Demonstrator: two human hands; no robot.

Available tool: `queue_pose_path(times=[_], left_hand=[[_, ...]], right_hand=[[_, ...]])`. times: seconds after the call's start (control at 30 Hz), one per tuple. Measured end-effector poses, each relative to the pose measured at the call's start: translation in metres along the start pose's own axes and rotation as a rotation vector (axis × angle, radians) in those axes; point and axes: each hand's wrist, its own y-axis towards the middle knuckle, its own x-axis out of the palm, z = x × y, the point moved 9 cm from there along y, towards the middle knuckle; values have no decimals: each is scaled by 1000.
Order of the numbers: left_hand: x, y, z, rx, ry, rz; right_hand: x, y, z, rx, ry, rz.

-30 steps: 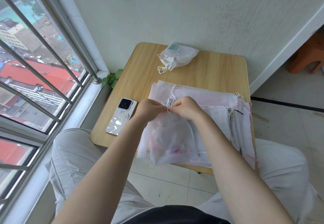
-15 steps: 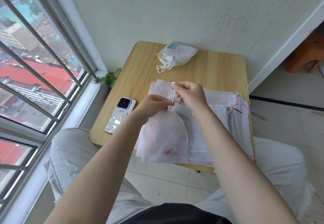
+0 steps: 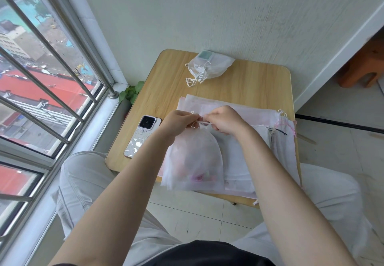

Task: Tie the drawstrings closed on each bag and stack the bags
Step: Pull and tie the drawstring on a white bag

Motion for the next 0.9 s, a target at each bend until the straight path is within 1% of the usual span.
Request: queue_pose_path(times=[0.07, 0.13, 0.2, 0.4, 0.6, 0.67, 0.77, 0.9], left_hand=[[-3, 0, -3, -25, -51, 41], [-3, 0, -3, -30, -67, 42], [-1, 1, -3, -19, -61, 13], [4, 2, -3, -24, -135, -106], [7, 1, -6, -49, -125, -162], [7, 0, -5, -46, -119, -148], [2, -1, -2, -10, -65, -97], [2, -3, 7, 71, 16, -79]], right_hand=[[6, -4, -1, -7, 67, -88], [12, -9, -5, -19, 103, -164], [15, -11, -5, -21, 99, -182], [17, -11, -6, -30, 100, -199], [18, -7, -1, -11, 37, -202], [17, -4, 2, -16, 60, -182], [8, 4, 7, -21, 107, -85], [15, 6, 7, -26, 152, -106]])
